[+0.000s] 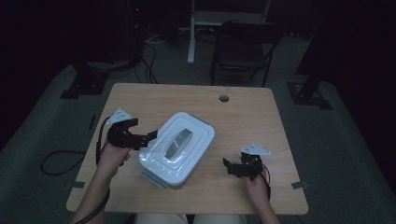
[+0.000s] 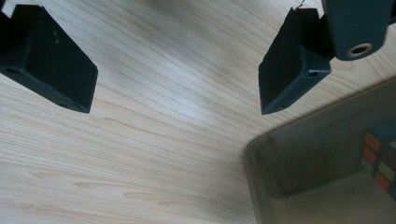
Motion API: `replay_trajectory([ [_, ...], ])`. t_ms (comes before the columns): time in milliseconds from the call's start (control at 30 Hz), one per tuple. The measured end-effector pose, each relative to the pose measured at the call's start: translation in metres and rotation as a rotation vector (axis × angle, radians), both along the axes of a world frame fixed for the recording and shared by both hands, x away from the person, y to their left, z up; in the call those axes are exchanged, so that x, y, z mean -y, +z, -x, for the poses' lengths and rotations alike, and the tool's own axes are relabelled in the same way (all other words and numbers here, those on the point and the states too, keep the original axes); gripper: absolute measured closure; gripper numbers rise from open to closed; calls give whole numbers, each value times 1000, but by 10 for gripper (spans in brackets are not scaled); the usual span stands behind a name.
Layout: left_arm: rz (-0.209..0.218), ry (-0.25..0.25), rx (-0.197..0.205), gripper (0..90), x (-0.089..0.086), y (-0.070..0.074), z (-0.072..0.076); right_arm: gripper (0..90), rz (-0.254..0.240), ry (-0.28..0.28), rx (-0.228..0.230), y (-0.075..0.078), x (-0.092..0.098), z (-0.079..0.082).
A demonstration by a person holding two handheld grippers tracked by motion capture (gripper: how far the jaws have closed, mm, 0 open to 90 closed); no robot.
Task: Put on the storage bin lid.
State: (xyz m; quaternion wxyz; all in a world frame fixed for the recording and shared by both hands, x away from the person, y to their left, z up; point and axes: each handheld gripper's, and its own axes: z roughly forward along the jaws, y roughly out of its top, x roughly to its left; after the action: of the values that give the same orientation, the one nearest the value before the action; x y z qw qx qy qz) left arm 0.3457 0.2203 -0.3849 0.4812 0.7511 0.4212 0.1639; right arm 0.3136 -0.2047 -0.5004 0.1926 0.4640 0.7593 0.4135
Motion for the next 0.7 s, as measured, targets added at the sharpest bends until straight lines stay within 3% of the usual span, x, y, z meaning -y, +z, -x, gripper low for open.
replay_trajectory([
  [133,-49,27,27,19,-6,-7,-7,119,-1,4,-5,-2,-2,0],
  [333,-36,40,64,20,-17,-24,-20,119,1,9,-10,-3,-4,1],
  [433,-50,75,78,20,-23,-36,-27,119,4,10,-9,-3,-4,0],
  [533,-108,101,79,20,-24,-50,-32,118,-3,11,-8,-3,-5,1],
  [633,-78,109,86,20,-29,-63,-36,119,-8,9,-3,-2,-5,1],
  [700,-71,118,66,20,-31,-71,-39,119,-8,8,-2,-2,-5,1],
])
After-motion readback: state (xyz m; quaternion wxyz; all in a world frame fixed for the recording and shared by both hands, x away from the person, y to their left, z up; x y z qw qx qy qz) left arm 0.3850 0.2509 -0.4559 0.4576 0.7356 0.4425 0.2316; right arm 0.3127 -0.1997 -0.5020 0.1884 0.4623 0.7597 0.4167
